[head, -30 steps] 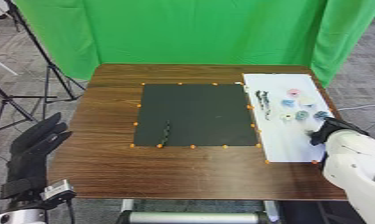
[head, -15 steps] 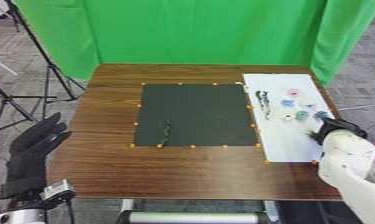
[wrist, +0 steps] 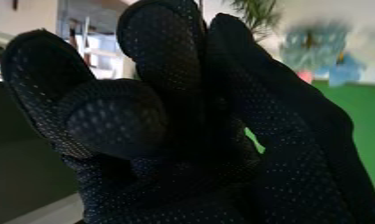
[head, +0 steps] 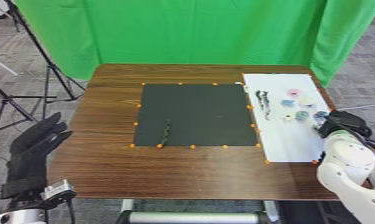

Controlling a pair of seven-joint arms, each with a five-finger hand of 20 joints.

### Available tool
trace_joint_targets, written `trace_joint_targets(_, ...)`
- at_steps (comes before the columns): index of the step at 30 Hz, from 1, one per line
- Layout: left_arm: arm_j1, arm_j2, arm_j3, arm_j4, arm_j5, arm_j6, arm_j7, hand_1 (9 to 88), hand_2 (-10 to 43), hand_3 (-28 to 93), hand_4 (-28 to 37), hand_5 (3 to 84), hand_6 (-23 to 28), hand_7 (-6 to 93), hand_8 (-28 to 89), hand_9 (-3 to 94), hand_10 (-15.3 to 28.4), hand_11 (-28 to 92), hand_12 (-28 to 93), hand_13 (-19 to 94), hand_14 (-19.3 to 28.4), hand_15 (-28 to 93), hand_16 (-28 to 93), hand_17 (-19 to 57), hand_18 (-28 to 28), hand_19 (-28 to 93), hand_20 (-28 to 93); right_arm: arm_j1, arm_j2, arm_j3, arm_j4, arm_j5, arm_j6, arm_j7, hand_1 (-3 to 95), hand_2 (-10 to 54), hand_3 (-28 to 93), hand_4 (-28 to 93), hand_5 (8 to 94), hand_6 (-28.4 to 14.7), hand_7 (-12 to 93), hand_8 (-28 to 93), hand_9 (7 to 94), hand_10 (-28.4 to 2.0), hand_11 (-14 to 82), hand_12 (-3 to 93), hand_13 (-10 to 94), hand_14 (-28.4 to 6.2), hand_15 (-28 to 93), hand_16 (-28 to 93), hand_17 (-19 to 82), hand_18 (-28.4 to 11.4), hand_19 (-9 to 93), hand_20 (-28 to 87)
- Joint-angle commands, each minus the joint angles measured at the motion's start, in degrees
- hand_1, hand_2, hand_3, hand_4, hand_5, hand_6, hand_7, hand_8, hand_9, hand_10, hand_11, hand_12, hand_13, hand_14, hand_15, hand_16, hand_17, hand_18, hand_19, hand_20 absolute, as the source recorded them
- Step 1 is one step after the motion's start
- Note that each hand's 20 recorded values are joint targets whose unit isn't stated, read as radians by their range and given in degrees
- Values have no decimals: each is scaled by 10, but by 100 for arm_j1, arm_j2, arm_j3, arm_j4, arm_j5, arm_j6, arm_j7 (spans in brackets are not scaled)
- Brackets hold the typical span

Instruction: Arrange flowers

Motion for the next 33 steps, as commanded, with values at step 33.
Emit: trace_joint_targets(33,-80,-106,-122,-67,334,-210,-419,264,61,838,-176,379,88,166,-115,324,190,364,59,226,262,630,-172,-100,211,581,26,2624,-2497,-2754,-215,-817,-781,-988,517,-22,749,-258,864,-52,188,216,927,-114,384,229,937,-27,612,222,635,-143,932,-226)
